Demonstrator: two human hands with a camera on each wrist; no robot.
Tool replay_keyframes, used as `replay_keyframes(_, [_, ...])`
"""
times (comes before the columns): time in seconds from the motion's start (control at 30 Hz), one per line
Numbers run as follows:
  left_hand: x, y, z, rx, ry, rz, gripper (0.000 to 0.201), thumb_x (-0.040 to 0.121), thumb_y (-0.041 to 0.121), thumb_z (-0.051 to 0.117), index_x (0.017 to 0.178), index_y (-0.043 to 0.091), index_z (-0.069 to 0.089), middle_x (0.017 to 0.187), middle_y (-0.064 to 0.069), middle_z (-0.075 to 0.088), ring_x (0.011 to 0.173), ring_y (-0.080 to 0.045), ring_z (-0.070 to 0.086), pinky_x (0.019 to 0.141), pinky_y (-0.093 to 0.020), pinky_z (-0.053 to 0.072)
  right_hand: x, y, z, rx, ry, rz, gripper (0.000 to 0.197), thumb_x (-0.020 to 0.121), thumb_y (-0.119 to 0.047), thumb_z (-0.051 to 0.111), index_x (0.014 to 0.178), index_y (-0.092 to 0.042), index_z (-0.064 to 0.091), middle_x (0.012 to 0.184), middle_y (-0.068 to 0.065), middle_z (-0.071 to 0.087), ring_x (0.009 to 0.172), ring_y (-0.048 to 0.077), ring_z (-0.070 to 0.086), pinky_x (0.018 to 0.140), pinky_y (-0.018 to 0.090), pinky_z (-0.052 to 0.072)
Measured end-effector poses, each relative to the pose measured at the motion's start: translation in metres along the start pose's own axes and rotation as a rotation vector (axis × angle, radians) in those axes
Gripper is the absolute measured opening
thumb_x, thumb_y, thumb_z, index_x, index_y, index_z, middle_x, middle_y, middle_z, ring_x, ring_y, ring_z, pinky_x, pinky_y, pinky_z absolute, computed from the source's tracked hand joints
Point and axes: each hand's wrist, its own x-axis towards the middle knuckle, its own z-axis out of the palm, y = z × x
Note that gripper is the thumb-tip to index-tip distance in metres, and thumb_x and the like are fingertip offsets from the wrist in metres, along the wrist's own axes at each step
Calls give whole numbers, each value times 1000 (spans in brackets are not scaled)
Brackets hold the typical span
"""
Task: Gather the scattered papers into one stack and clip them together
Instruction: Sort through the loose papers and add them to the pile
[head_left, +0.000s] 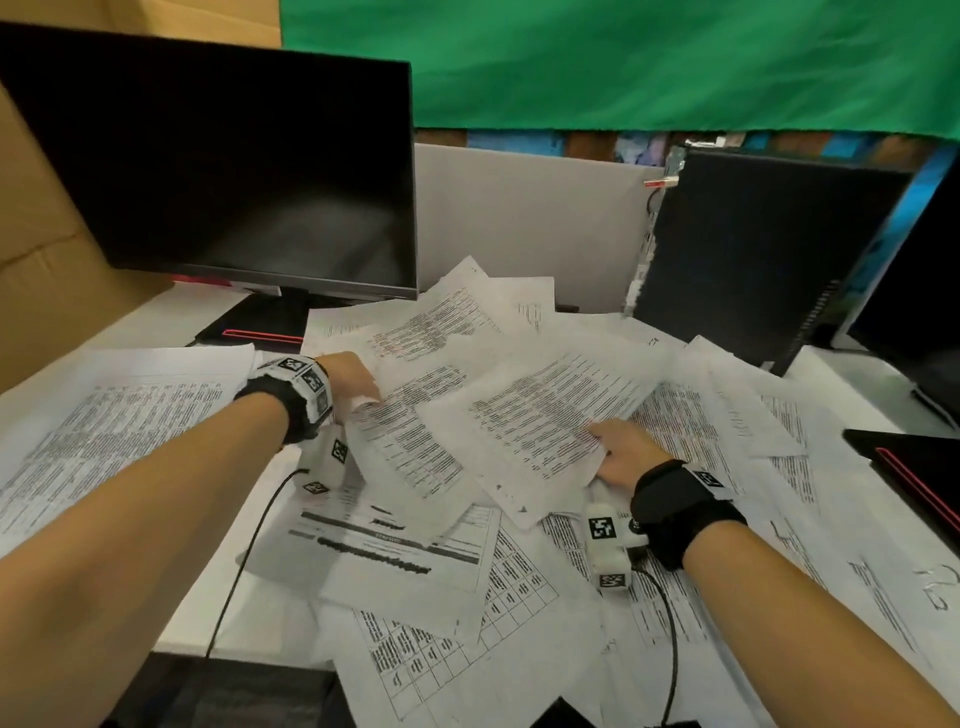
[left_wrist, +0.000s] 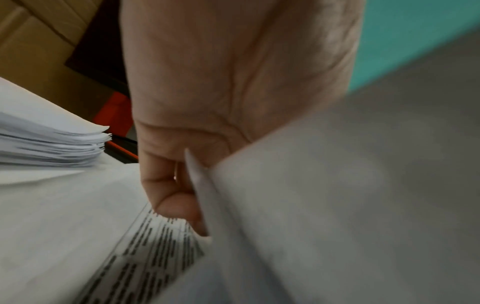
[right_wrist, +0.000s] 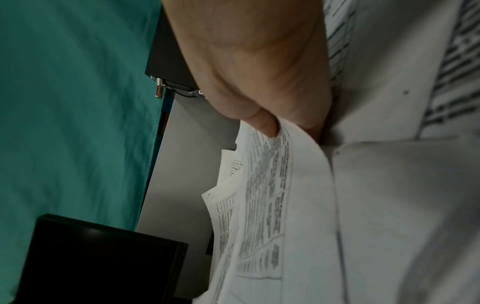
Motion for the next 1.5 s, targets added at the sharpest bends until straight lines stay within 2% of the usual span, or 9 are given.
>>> replay_keyframes(0.17, [-25,-4,-32,-23,358,112,21,90,15,57,106,5,67,114,-11,65,99,-28,58,82,-31,43,-15,-1,-10,-224,17,-72,35,97,-5,57,132,0,57,132,13,59,128,30,52,101,22,39])
replay_keyframes(0.3, [-50,-18,-69,-144,746,153,20,89,6,50,88,8,69,89,-14,68,81,-30,60,72,-35,47,5,10,-9,-251,-50,-93,33,99,-4,52,130,5,55,132,20,58,126,36,52,95,31,49])
replay_keyframes(0.47, [-74,-26,-95,-525,907,144,14,90,16,56,88,13,69,83,-6,62,70,-18,55,63,-32,47,-1,5,-7,-222,-17,-139,31,98,3,48,128,7,55,128,18,58,126,38,52,89,29,48])
replay_keyframes(0.6, [-69,-28,-84,-1026,686,145,12,90,10,61,80,11,67,79,-8,64,77,-21,60,71,-31,51,-11,-12,11,-58,-150,-128,29,98,-5,52,126,2,57,123,20,62,122,40,56,98,43,49])
replay_keyframes(0.73, [-61,-1,-35,-1072,462,106,15,91,8,59,77,5,64,50,3,56,45,-8,50,49,-17,38,-30,-36,30,126,-313,-92,20,99,-6,51,114,1,63,116,22,68,110,38,65,97,48,51])
replay_keyframes(0.93, [-52,15,11,-1236,-54,189,27,94,7,53,120,6,60,115,-15,67,107,-30,64,95,-45,47,-39,-53,34,201,-412,-233,56,98,-49,48,144,-17,49,146,23,47,132,41,48,108,55,43])
replay_keyframes(1.03, [-58,23,17,-1262,-11,237,27,94,5,52,117,15,59,114,-11,69,105,-29,66,92,-47,50,-52,-64,30,280,-558,-267,75,94,-70,28,147,-19,44,142,12,55,131,30,53,109,47,41])
replay_keyframes(1.23, [-81,52,-10,-1040,413,537,36,93,7,55,124,24,47,117,6,61,105,-7,61,84,-24,52,-57,-95,32,-79,-307,-642,43,94,-5,59,136,-11,52,129,6,65,118,23,63,105,46,48])
replay_keyframes(1.5, [-84,66,-42,-1256,603,651,49,82,33,71,124,18,50,122,-2,62,112,-16,62,94,-36,52,-88,-116,22,-52,-394,-835,51,86,-25,71,133,-14,54,127,4,67,117,17,64,101,37,52])
